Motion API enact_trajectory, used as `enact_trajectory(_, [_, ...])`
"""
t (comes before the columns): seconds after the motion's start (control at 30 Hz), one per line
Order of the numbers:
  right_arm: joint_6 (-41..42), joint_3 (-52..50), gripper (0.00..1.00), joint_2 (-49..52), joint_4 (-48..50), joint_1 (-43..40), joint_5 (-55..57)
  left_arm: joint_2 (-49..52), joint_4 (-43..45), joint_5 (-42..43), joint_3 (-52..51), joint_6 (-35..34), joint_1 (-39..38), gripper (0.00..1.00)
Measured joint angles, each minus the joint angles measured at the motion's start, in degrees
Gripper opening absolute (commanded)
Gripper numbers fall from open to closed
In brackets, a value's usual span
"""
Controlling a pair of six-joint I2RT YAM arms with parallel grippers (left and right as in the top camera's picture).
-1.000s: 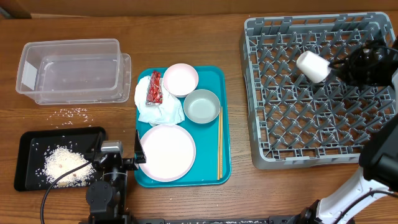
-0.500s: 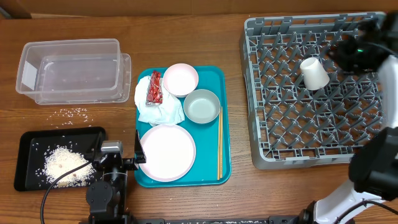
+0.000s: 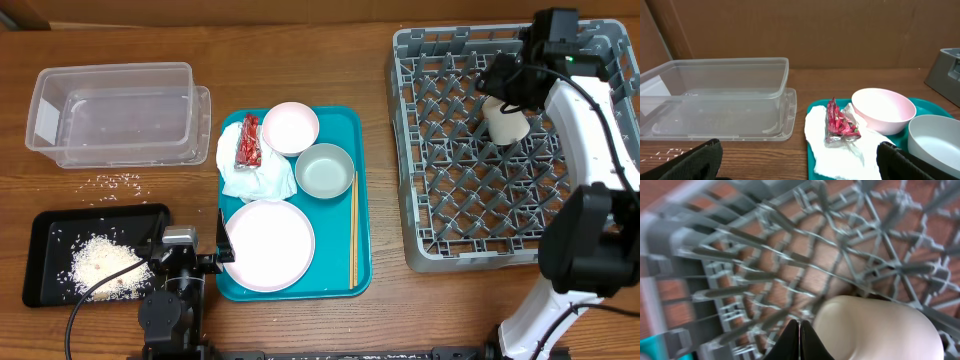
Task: Sort waste into correct bins and load items into the dishwasher
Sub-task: 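Set the cup upside down in the rack and release it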
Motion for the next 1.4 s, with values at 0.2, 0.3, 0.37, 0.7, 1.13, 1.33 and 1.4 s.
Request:
enact_trajectory(0.2, [1.7, 0.0, 0.04, 1.5, -2.8, -0.4, 4.4, 0.0, 0.0, 0.0, 0.0, 0.0, 0.0, 1.00])
enact_trajectory(0.3, [2.4, 0.8, 0.04, 1.5, -4.8, -0.7, 5.3, 0.0, 0.0, 0.0, 0.0, 0.0, 0.0, 1.00])
enact_trajectory(0.37, [2.6, 1.7, 0.04, 1.4, -6.7, -0.9, 5.9, 0.0, 0.0, 0.0, 0.0, 0.0, 0.0, 1.00])
enact_trajectory(0.7, [3.3, 4.3, 0.04, -1.7, -17.5, -3.7, 7.9, 0.0, 0.0, 0.0, 0.0, 0.0, 0.0, 1.00])
enact_trajectory(1.13, [3.9, 4.5, 0.09, -7.1, -6.7, -1.0, 5.3, 0.0, 0.0, 0.0, 0.0, 0.0, 0.0, 1.00])
enact_trajectory(1.33, [3.9, 4.5, 0.04, -5.1, -4.2, -1.1, 5.3, 0.0, 0.0, 0.0, 0.0, 0.0, 0.0, 1.00])
enact_trajectory(1.4, [4.0, 4.5, 0.04, -3.6, -4.0, -1.1, 5.2, 0.0, 0.0, 0.0, 0.0, 0.0, 0.0, 1.00])
